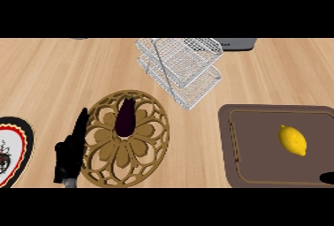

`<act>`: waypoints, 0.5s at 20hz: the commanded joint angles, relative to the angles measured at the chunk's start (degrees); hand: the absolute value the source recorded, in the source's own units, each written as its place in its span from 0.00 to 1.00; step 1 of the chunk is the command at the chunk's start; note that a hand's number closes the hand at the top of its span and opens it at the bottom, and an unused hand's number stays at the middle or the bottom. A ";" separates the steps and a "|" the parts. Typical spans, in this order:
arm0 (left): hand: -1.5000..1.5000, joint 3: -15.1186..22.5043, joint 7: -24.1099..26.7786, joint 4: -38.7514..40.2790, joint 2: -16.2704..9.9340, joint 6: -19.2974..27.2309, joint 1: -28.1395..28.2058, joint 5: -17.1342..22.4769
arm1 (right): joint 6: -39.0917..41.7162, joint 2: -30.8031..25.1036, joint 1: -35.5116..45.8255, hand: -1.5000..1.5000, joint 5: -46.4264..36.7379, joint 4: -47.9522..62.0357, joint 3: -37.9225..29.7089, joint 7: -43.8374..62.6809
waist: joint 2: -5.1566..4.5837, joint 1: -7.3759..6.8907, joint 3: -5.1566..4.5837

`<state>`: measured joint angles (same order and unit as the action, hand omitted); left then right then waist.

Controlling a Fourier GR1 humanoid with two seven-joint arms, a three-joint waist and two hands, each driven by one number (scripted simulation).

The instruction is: Pick the lemon from the tray and place it in the tiered basket

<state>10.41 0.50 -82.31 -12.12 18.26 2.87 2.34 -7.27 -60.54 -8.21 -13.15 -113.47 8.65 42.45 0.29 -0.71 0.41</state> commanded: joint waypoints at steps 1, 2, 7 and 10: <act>0.50 -1.17 -0.91 4.89 0.31 -2.94 -0.78 2.38 | 1.25 2.97 1.83 0.00 -7.76 -0.51 7.48 7.68 | -0.56 -0.02 -0.50; 0.50 0.68 -0.90 2.44 0.94 -2.02 1.76 0.85 | 4.45 1.75 3.04 0.00 -5.61 1.58 5.31 6.72 | -0.43 0.01 -0.45; 0.50 0.39 -1.04 3.86 1.71 -2.54 0.95 0.46 | 9.15 6.85 9.16 0.00 -7.31 2.16 8.78 13.00 | -0.43 0.11 -0.45; 0.50 -0.91 -1.63 5.14 1.47 -2.59 -0.22 0.37 | 10.74 11.57 13.98 0.00 -7.91 4.96 10.13 13.22 | -0.45 0.13 -0.45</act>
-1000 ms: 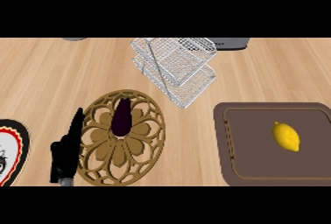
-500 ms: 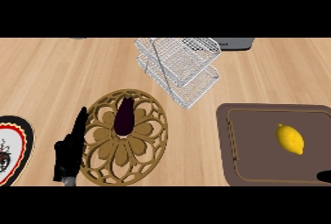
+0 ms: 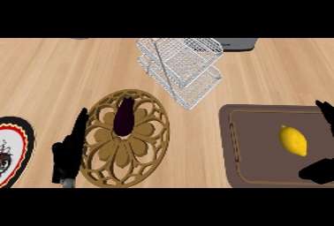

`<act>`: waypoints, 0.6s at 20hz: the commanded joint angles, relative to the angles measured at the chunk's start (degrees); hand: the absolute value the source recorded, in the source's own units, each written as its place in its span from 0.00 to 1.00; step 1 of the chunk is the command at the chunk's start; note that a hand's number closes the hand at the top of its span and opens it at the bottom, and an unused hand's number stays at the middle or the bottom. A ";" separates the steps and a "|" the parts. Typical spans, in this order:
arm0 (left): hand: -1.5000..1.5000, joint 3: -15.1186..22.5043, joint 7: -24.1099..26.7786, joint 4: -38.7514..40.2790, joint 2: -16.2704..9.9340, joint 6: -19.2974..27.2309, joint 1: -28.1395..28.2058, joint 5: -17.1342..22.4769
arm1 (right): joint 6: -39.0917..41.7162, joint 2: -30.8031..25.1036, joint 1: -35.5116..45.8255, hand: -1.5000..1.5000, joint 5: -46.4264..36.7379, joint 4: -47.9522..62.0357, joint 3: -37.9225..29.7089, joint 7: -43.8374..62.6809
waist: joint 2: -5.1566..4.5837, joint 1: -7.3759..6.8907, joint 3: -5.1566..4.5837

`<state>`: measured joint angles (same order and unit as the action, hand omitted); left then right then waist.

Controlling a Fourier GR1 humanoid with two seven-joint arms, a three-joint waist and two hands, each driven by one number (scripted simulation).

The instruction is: Pick the lemon from the tray and place it in the tiered basket

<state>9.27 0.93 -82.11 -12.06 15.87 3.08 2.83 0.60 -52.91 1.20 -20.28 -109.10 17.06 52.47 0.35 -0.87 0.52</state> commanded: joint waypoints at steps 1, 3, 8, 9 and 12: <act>0.50 -1.31 -4.77 0.78 -0.88 -1.98 -0.61 1.17 | 3.26 4.83 4.23 0.00 -1.80 2.88 0.82 1.56 | -0.41 0.42 -0.53; 0.50 -0.18 -3.25 1.86 0.80 -1.05 0.47 0.05 | 2.68 6.64 1.84 0.00 -4.62 1.62 3.61 1.73 | -0.35 0.73 -0.53; 0.50 2.34 -4.27 0.07 3.31 1.20 0.94 -2.42 | 11.11 6.96 7.10 0.00 -3.32 5.77 4.67 7.41 | -0.42 0.33 -0.55; 0.50 0.44 -1.16 2.44 1.93 -0.67 2.56 -1.15 | 12.07 6.15 7.97 0.00 -1.78 8.29 2.07 5.23 | -0.45 0.34 -0.56; 0.50 -3.54 -1.66 4.68 -0.18 -3.85 -1.28 1.90 | 12.40 10.02 7.81 0.00 -3.61 7.02 4.87 9.75 | -0.44 0.73 -0.58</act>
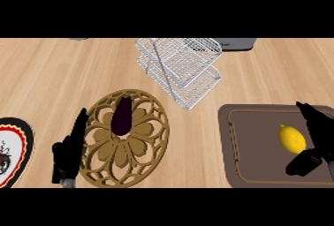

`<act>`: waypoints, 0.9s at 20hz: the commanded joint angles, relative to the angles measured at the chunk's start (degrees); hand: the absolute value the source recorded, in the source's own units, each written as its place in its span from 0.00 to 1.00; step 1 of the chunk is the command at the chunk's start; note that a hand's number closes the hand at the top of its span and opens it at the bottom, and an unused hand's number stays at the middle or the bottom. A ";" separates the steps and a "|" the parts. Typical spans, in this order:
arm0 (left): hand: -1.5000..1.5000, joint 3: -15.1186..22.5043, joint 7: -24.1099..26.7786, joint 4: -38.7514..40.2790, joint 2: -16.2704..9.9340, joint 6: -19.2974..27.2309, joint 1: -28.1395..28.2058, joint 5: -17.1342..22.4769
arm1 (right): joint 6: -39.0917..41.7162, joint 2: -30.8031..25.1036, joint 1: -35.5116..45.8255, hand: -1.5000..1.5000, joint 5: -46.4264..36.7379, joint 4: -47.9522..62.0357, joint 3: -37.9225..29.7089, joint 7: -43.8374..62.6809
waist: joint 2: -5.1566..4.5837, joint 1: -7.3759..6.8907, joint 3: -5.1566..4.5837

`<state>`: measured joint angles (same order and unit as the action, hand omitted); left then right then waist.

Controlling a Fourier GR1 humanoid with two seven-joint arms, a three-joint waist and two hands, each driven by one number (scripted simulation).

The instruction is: Pick the lemon from the tray and place it in the tiered basket

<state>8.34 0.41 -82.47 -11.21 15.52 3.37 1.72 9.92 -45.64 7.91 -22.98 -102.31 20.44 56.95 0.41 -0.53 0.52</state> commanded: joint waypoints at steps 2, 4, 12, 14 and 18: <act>0.50 2.58 -0.14 -1.79 2.13 0.49 5.90 -1.12 | 3.48 1.51 -0.74 0.00 0.30 2.34 -0.97 1.01 | -0.37 0.20 -0.51; 0.50 2.92 -3.35 -3.11 1.99 0.89 4.76 -1.84 | 3.86 1.62 -0.99 0.00 -0.80 3.13 -0.84 -0.01 | -0.35 0.30 -0.50; 0.50 1.13 -2.11 1.46 2.57 -0.54 1.89 -1.74 | 9.40 5.65 6.01 0.00 -0.72 8.18 -1.72 2.36 | -0.46 0.13 -0.55; 0.50 -0.43 0.58 3.87 2.22 -1.93 1.88 -0.65 | 8.50 5.78 5.08 0.00 -1.21 11.82 -3.05 -1.28 | -0.51 0.20 -0.54; 0.50 0.31 -2.54 2.18 3.05 -0.34 1.80 -2.35 | 8.53 6.74 1.19 0.00 -1.85 9.57 -3.23 -0.34 | -0.41 0.62 -0.54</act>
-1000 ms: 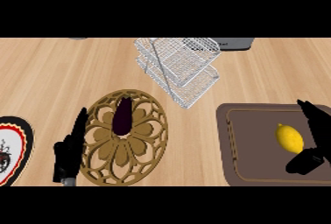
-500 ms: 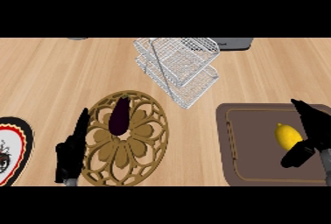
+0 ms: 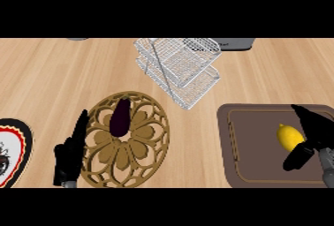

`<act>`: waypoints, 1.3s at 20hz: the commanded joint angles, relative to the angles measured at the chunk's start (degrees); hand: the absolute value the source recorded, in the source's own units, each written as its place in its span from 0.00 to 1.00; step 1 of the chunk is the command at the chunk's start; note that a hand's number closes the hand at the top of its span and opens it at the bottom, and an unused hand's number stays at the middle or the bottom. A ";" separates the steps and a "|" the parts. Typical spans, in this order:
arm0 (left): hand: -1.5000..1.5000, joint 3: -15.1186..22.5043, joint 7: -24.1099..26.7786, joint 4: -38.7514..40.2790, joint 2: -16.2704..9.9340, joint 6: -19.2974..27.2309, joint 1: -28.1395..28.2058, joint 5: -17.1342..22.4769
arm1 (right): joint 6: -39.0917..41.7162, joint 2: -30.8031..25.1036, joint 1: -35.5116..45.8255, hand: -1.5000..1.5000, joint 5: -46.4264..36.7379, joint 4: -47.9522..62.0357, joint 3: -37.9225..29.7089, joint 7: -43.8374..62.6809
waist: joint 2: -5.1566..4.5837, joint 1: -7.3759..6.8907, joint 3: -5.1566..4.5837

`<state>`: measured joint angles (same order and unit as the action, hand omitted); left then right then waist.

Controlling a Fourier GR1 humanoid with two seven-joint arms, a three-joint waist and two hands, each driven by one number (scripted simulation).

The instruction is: Pick the lemon from the tray and place it in the tiered basket

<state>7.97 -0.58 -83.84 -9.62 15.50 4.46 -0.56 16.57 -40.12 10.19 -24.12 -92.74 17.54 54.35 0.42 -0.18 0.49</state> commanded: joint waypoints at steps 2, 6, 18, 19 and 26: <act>0.50 -0.38 -2.73 0.91 -0.03 -2.04 1.32 1.19 | -0.08 2.04 -2.09 0.00 -1.36 4.31 -1.72 -2.85 | -0.43 0.04 -0.47; 0.50 -1.35 -0.54 3.53 0.76 -2.18 -0.47 0.82 | 3.43 1.28 -1.37 0.00 -0.84 5.59 -4.45 -3.84 | -0.44 0.13 -0.49; 0.50 -4.07 -0.07 5.02 -0.80 -5.18 -0.99 1.38 | -1.52 5.04 -4.33 1.00 -10.37 8.65 -1.69 -15.03 | -0.43 0.32 -0.50; 0.50 -2.06 -1.19 2.35 0.72 -4.05 0.39 0.39 | -2.30 5.91 -0.39 1.00 -12.54 13.27 -1.02 -16.93 | -0.50 -0.19 -0.47; 0.50 1.47 -1.18 1.50 5.12 -0.16 2.64 -3.30 | -6.94 11.74 2.00 1.00 -19.82 9.18 0.68 -10.58 | -0.38 -0.05 -0.50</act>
<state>6.43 -0.46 -83.89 -7.76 14.08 4.57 -2.56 11.83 -33.38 10.55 -40.69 -81.63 16.81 38.62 0.73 -0.18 0.14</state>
